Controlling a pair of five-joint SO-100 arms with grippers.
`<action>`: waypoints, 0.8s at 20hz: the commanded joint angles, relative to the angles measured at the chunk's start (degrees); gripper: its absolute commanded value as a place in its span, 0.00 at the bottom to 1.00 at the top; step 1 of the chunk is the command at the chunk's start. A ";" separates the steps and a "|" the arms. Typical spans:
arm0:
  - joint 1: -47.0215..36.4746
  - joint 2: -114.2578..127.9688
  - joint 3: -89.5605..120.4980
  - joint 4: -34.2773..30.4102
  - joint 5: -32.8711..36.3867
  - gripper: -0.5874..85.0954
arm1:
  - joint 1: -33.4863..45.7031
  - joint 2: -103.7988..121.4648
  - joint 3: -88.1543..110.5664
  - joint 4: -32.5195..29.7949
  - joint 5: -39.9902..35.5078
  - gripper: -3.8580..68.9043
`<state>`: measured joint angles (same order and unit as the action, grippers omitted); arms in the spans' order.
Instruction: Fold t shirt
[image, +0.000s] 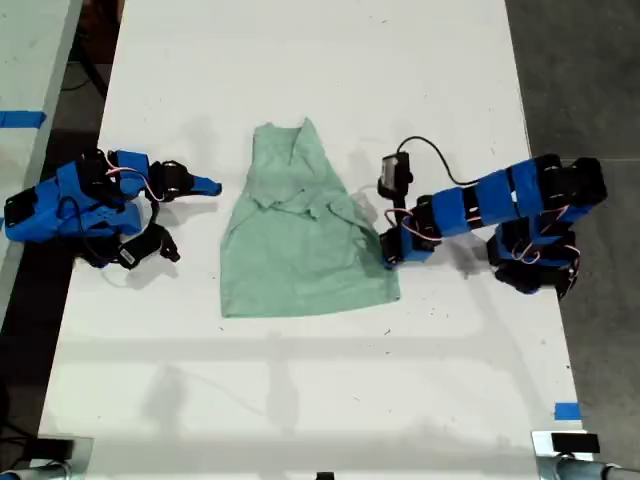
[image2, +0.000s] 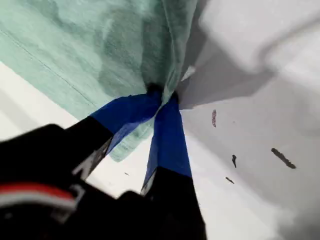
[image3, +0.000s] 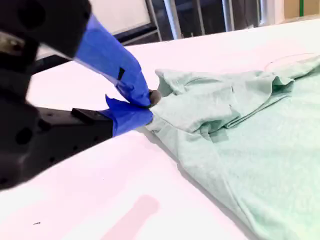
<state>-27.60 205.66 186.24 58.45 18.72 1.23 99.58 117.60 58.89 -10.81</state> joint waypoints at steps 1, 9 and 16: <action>0.53 0.35 1.93 -0.09 -0.88 0.00 | 0.88 4.75 -0.97 5.10 0.26 0.05; 0.26 0.35 1.93 -0.09 -0.79 0.00 | -0.09 10.90 -15.56 9.76 -3.69 0.05; 0.35 0.35 1.93 -0.09 -0.79 0.00 | -2.11 -19.51 -51.15 12.66 -10.11 0.05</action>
<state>-27.60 205.66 186.24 58.45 18.72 0.00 85.69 78.66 70.58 -19.07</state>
